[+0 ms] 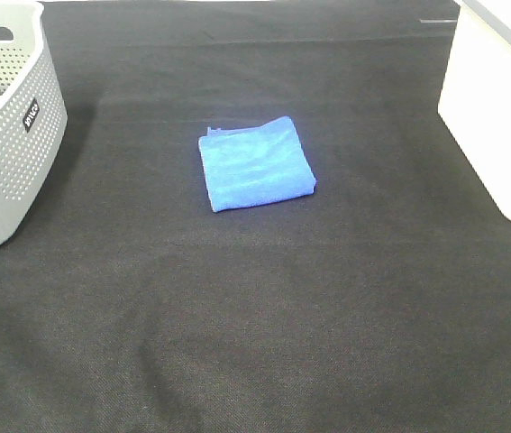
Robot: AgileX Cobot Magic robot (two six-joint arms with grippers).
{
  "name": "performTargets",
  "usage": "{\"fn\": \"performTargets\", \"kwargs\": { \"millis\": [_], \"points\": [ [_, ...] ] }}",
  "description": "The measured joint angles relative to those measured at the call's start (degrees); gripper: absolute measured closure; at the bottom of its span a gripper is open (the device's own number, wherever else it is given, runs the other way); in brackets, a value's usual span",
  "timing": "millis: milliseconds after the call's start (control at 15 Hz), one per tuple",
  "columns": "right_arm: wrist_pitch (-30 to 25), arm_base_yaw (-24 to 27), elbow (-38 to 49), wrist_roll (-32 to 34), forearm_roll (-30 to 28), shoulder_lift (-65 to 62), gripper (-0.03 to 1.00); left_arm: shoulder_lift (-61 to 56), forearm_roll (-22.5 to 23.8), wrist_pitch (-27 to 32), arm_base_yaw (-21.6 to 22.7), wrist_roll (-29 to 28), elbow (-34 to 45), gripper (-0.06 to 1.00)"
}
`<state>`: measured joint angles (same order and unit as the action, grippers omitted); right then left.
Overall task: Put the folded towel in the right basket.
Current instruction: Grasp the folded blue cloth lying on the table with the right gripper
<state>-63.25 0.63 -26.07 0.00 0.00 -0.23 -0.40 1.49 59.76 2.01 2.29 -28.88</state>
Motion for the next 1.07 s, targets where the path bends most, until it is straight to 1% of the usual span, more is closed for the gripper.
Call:
{"fn": "performTargets", "kwargs": {
  "millis": [1067],
  "points": [
    [0.0,0.0,0.0,0.0,0.0,0.0,0.01,0.0,0.0,0.0,0.0,0.0,0.0,0.01]
  ]
}}
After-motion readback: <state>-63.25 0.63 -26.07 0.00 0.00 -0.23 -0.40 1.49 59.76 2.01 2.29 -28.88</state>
